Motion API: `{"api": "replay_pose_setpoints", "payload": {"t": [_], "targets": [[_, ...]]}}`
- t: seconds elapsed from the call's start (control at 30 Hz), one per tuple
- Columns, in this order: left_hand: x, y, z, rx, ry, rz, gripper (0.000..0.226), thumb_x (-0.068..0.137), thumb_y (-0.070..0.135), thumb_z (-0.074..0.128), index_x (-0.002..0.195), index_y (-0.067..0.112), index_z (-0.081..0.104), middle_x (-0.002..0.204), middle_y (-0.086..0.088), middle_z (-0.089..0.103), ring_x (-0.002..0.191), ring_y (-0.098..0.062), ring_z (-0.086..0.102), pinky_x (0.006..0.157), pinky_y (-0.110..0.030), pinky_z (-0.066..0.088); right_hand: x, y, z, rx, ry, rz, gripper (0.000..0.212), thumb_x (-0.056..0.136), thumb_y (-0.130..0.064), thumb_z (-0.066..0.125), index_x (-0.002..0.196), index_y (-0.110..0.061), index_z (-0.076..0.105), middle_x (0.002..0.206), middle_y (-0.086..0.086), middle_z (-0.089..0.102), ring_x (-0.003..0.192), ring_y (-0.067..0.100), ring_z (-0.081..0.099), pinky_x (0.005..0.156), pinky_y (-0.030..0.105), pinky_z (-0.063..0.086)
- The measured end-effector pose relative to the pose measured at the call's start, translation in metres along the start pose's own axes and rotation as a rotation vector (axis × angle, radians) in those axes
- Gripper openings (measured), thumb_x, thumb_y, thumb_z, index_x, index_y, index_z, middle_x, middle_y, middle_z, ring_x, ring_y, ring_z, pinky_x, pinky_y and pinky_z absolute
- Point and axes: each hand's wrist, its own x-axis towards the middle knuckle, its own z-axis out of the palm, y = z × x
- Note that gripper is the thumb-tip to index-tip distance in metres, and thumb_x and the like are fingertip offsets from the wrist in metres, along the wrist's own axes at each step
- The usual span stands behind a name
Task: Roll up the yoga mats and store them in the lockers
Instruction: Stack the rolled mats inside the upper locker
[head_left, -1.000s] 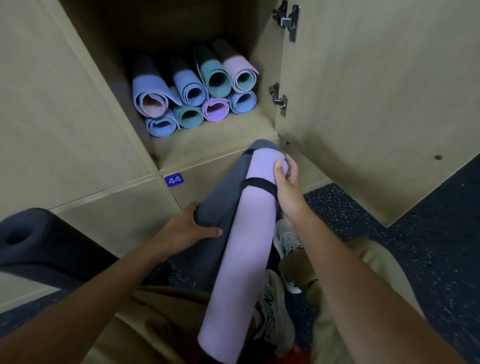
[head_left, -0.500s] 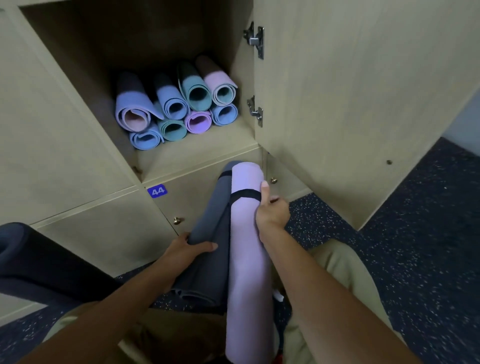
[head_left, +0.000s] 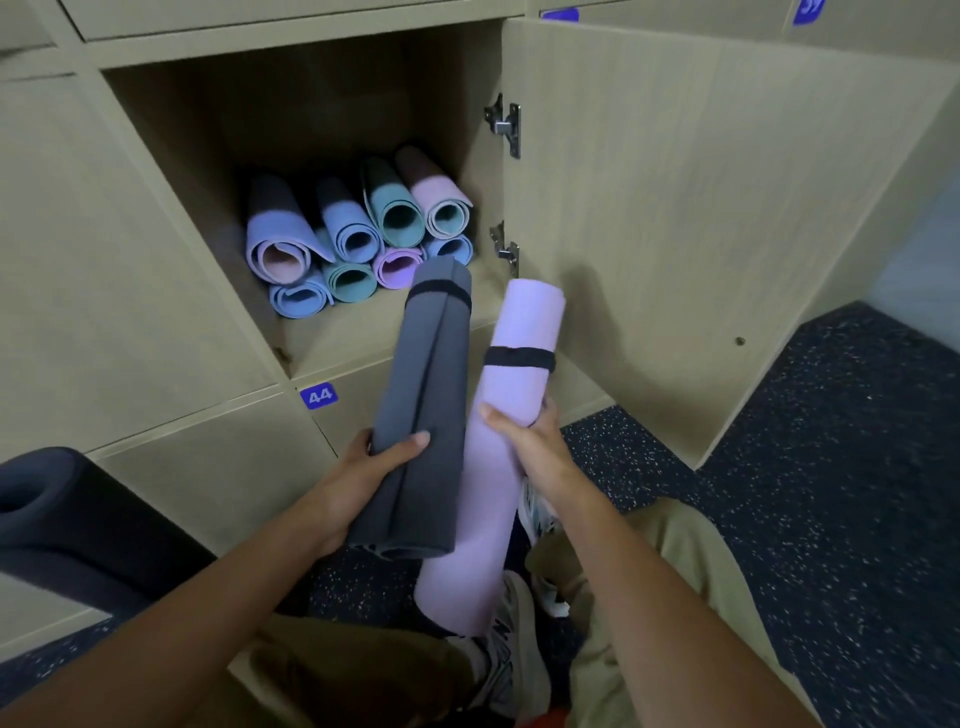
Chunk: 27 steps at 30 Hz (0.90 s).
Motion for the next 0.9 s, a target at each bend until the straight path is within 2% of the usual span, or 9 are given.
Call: {"api": "replay_pose_setpoints", "payload": {"t": [0.13, 0.23, 0.3, 0.4, 0.47, 0.57, 0.63, 0.73, 0.9], "targets": [[-0.007, 0.019, 0.003, 0.013, -0.048, 0.024, 0.103, 0.065, 0.095, 0.057, 0.143, 0.028, 0.053, 0.132, 0.004, 0.069, 0.118, -0.013, 0.068, 0.105, -0.038, 0.051, 0.002, -0.007, 0.006, 0.048, 0.061, 0.077, 0.079, 0.079, -0.061, 0.078, 0.132, -0.019, 0.037, 0.121, -0.003, 0.064, 0.104, 0.013, 0.067, 0.097, 0.037, 0.054], [-0.014, 0.030, 0.001, -0.077, -0.094, -0.076, 0.074, 0.087, 0.078, 0.052, 0.140, 0.027, 0.059, 0.128, -0.002, 0.072, 0.116, -0.020, 0.069, 0.107, -0.042, 0.049, 0.003, -0.013, 0.010, 0.082, -0.020, 0.065, 0.090, 0.071, -0.086, 0.065, 0.136, -0.027, 0.049, 0.129, -0.009, 0.066, 0.112, 0.011, 0.067, 0.104, 0.039, 0.051], [-0.019, 0.039, -0.001, -0.127, -0.096, -0.149, 0.063, 0.090, 0.066, 0.056, 0.130, 0.018, 0.067, 0.119, -0.010, 0.075, 0.102, -0.023, 0.074, 0.093, -0.039, 0.056, 0.007, -0.016, 0.012, 0.159, -0.112, 0.073, 0.103, 0.065, -0.094, 0.059, 0.144, -0.029, 0.053, 0.135, -0.007, 0.067, 0.121, 0.012, 0.065, 0.110, 0.042, 0.048], [-0.022, 0.050, -0.011, -0.178, -0.057, -0.148, 0.056, 0.090, 0.059, 0.063, 0.122, 0.014, 0.070, 0.109, -0.015, 0.077, 0.085, -0.025, 0.077, 0.071, -0.034, 0.063, 0.010, -0.021, 0.020, 0.304, -0.301, 0.089, 0.079, 0.090, -0.076, 0.051, 0.147, -0.022, 0.051, 0.140, -0.001, 0.064, 0.131, 0.016, 0.059, 0.117, 0.045, 0.040], [-0.019, 0.058, -0.021, -0.163, -0.025, -0.100, 0.067, 0.082, 0.063, 0.073, 0.129, 0.015, 0.066, 0.114, -0.015, 0.076, 0.095, -0.029, 0.076, 0.078, -0.038, 0.063, 0.012, -0.022, 0.025, 0.357, -0.414, 0.100, 0.060, 0.097, -0.054, 0.061, 0.149, -0.025, 0.048, 0.141, 0.001, 0.064, 0.132, 0.021, 0.059, 0.116, 0.052, 0.040], [-0.016, 0.071, -0.038, -0.095, -0.046, -0.081, 0.096, 0.053, 0.068, 0.088, 0.128, 0.013, 0.066, 0.116, -0.016, 0.075, 0.098, -0.030, 0.074, 0.091, -0.042, 0.057, 0.018, -0.028, 0.031, 0.414, -0.489, 0.100, 0.063, 0.087, -0.021, 0.072, 0.145, -0.027, 0.048, 0.138, 0.004, 0.066, 0.129, 0.029, 0.061, 0.110, 0.055, 0.045], [-0.013, 0.080, -0.048, -0.035, -0.041, -0.075, 0.088, 0.058, 0.060, 0.089, 0.127, 0.010, 0.067, 0.113, -0.017, 0.075, 0.094, -0.031, 0.074, 0.089, -0.042, 0.058, 0.022, -0.032, 0.037, 0.407, -0.517, 0.072, 0.065, 0.085, -0.014, 0.071, 0.144, -0.025, 0.047, 0.138, 0.006, 0.065, 0.130, 0.030, 0.060, 0.109, 0.053, 0.047], [-0.006, 0.094, -0.058, 0.016, 0.028, -0.025, 0.066, 0.072, 0.043, 0.087, 0.125, 0.009, 0.066, 0.110, -0.015, 0.076, 0.092, -0.030, 0.075, 0.074, -0.036, 0.062, 0.033, -0.035, 0.047, 0.334, -0.443, 0.024, 0.065, 0.082, -0.026, 0.077, 0.141, -0.017, 0.052, 0.132, 0.005, 0.069, 0.124, 0.026, 0.064, 0.106, 0.046, 0.051], [0.012, 0.106, -0.057, 0.139, 0.190, 0.095, 0.061, 0.085, 0.035, 0.077, 0.135, 0.014, 0.049, 0.120, -0.007, 0.067, 0.100, -0.021, 0.070, 0.076, -0.031, 0.054, 0.050, -0.044, 0.067, 0.218, -0.211, -0.011, 0.079, 0.071, -0.061, 0.085, 0.125, -0.008, 0.060, 0.119, 0.009, 0.074, 0.107, 0.023, 0.073, 0.097, 0.043, 0.058]]}}
